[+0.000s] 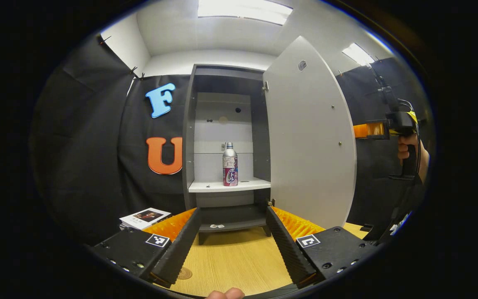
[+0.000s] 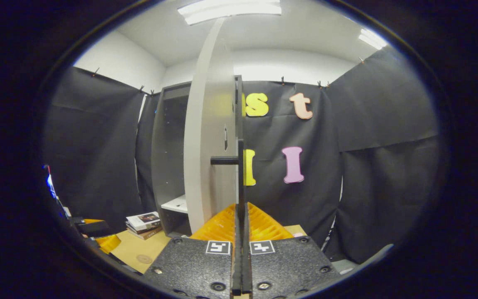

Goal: Open the cabinet door with the right hand, grasp the bottle in the cabinet with the left hand and place it on the coaster, then close the cabinet door with the right hand.

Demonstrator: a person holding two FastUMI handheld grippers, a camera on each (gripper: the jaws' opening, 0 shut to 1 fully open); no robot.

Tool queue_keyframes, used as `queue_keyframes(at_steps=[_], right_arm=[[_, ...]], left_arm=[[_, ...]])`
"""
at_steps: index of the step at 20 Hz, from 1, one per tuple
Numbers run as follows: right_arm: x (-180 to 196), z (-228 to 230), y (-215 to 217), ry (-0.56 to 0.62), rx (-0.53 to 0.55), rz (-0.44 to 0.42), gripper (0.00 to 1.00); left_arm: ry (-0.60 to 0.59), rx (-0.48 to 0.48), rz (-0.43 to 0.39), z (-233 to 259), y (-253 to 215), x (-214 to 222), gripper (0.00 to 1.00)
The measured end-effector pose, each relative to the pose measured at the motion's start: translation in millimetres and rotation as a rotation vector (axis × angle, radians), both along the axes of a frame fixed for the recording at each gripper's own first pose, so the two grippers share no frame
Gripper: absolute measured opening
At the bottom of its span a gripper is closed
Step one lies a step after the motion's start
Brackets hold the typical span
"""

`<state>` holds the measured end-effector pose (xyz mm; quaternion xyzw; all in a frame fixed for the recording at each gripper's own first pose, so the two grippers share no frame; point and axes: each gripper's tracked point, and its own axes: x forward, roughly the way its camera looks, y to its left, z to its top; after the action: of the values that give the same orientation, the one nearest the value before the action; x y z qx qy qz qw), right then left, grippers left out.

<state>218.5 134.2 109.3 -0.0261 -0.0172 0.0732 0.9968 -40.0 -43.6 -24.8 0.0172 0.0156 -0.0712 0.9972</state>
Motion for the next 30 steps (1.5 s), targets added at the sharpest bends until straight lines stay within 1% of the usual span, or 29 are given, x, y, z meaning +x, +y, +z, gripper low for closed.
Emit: queue_keyframes(at_steps=[1,3,6,8,12,14,16,18,20,21,22,23,24,25,26,27,28,29,30], right_arm=[[-2.5,-0.7,-3.0,-0.002,-0.014,-0.018,0.04],[-19.0,0.0,-2.7,-0.010,-0.048,-0.071,0.04],[-42.0,-5.1,4.4,-0.002,-0.048,-0.099,0.04],[-53.7,-9.1,13.9,0.005,-0.035,-0.088,0.04],[-65.7,-16.6,48.2,0.009,-0.014,-0.021,0.04],[-60.9,-30.6,63.7,0.023,-0.022,0.004,0.04],[-48.3,-49.3,70.9,0.048,-0.047,0.000,0.04],[-40.8,-63.9,79.6,0.071,-0.059,0.015,0.04],[-37.3,-72.1,90.1,0.079,-0.050,0.044,0.07],[-35.9,-73.8,94.6,0.081,-0.045,0.050,0.20],[-35.5,-75.0,97.0,0.078,-0.039,0.056,0.30],[-34.1,-75.8,99.4,0.073,-0.032,0.064,0.43],[-32.0,-77.4,100.0,0.073,-0.026,0.063,0.50],[-30.4,-79.2,101.2,0.069,-0.014,0.065,0.59],[-29.1,-80.2,103.0,0.070,0.000,0.070,0.63],[-28.3,-82.9,102.4,0.074,0.015,0.072,0.68],[-26.2,-84.4,100.5,0.079,0.027,0.068,0.68],[-24.8,-85.9,98.6,0.082,0.040,0.064,0.76],[-24.3,-86.9,100.1,0.085,0.054,0.075,0.81]], left_arm=[[0.000,0.001,0.000,-0.5,0.3,0.7,0.95],[0.004,-0.004,0.002,-1.5,0.9,1.7,0.95],[0.010,-0.010,0.010,-3.8,3.7,4.4,0.95],[0.007,-0.013,0.013,-3.5,5.2,5.9,0.95],[0.006,-0.016,0.019,-2.9,11.5,9.6,0.95],[0.006,-0.014,0.025,-1.9,15.5,9.3,0.95],[0.004,-0.009,0.030,-1.5,19.8,9.7,0.95],[-0.001,-0.002,0.041,0.0,25.1,9.8,0.95],[-0.001,0.000,0.052,0.0,29.4,9.5,0.95],[-0.001,0.001,0.058,-0.2,31.7,9.7,0.95],[0.000,0.001,0.062,-0.1,33.4,11.5,0.95],[-0.001,0.003,0.065,0.4,34.3,11.4,0.95],[-0.002,0.006,0.067,0.8,35.1,11.9,0.95],[-0.001,0.009,0.070,1.1,36.3,12.7,0.95],[-0.002,0.012,0.071,1.5,36.6,13.7,0.95],[-0.003,0.013,0.070,2.6,37.0,15.5,0.95],[-0.005,0.015,0.067,3.7,36.5,17.0,0.95],[-0.007,0.018,0.063,5.1,35.9,20.1,0.95],[-0.010,0.021,0.058,7.4,35.0,23.9,0.95]])
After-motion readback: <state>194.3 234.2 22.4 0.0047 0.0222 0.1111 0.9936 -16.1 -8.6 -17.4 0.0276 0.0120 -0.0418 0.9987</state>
